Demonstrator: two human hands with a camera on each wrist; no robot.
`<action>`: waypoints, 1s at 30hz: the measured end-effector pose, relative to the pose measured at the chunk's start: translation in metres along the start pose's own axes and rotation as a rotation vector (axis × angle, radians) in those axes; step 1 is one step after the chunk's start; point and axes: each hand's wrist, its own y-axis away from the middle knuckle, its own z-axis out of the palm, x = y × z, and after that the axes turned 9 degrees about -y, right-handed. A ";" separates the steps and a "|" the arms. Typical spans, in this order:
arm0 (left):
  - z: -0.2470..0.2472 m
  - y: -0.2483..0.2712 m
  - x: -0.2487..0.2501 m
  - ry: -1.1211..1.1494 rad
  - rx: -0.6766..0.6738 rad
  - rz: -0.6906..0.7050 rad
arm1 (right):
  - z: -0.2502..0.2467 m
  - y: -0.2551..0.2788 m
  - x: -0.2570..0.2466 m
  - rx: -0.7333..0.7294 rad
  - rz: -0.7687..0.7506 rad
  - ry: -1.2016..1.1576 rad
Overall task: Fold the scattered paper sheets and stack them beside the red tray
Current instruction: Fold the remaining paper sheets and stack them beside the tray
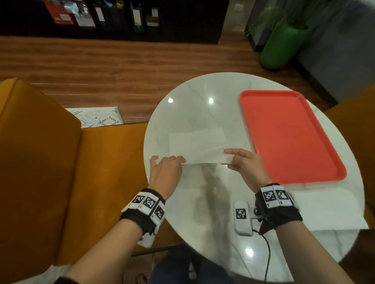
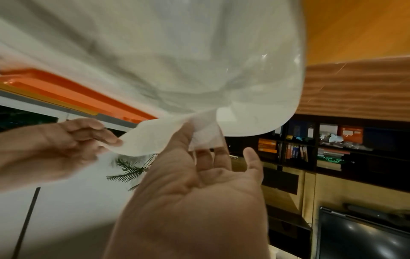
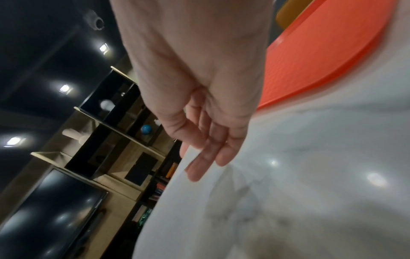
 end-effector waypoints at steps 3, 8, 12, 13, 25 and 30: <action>0.010 0.010 -0.009 0.163 -0.064 0.125 | -0.028 0.018 0.020 -0.069 0.033 0.103; 0.027 0.036 -0.010 0.386 -0.192 0.190 | -0.064 0.057 0.056 -0.015 0.040 0.340; 0.032 0.040 -0.010 0.577 -0.225 0.140 | -0.073 0.074 0.062 0.061 -0.060 0.468; 0.031 0.037 -0.010 0.615 -0.222 0.128 | -0.073 0.073 0.060 0.074 -0.086 0.496; 0.041 0.003 0.014 0.170 0.141 0.160 | -0.056 -0.011 0.045 0.147 -0.035 0.659; 0.077 0.032 0.016 -0.118 -0.022 0.392 | -0.046 -0.020 0.045 0.125 -0.035 0.720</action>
